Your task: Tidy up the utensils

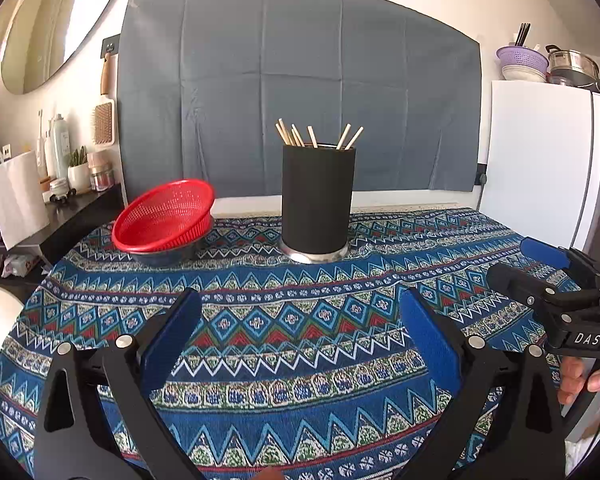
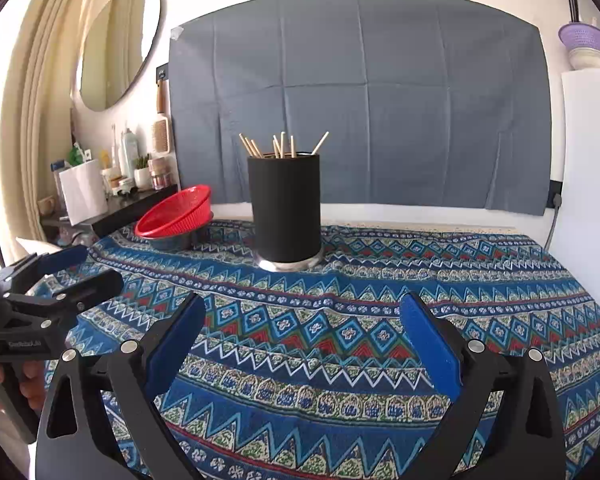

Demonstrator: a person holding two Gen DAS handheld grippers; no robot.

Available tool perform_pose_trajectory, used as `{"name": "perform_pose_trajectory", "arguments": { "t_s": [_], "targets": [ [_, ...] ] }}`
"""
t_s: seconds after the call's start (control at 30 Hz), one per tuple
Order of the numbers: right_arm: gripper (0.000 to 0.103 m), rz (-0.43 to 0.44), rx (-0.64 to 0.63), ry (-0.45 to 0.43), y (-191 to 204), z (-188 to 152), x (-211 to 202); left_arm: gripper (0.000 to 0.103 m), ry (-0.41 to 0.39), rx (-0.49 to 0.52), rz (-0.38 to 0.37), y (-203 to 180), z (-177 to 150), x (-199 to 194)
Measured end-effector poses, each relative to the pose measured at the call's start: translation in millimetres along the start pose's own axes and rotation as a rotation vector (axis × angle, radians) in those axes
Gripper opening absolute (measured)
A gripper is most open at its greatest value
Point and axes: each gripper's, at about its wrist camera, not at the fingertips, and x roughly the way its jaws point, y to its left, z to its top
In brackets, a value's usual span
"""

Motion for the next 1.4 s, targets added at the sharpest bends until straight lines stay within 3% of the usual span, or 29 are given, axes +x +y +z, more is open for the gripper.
{"name": "perform_pose_trajectory", "arguments": {
  "t_s": [0.17, 0.4, 0.87, 1.4],
  "targets": [
    [0.095, 0.044, 0.022, 0.03, 1.3, -23.1, -5.9, 0.097, 0.048, -0.01, -0.009, -3.6, -26.6, -5.4],
    [0.095, 0.015, 0.027, 0.012, 4.6, -38.7, -6.9, 0.097, 0.053, 0.028, 0.008, -13.6, -43.1, -10.2],
    [0.095, 0.007, 0.021, -0.007, 6.8, -46.5, -9.0, 0.097, 0.009, -0.007, 0.055, -13.2, -47.3, -16.7],
    [0.095, 0.015, 0.004, -0.024, 9.5, -48.8, -14.5, 0.097, 0.035, -0.013, 0.053, -12.5, -47.3, -12.6]
  ]
}}
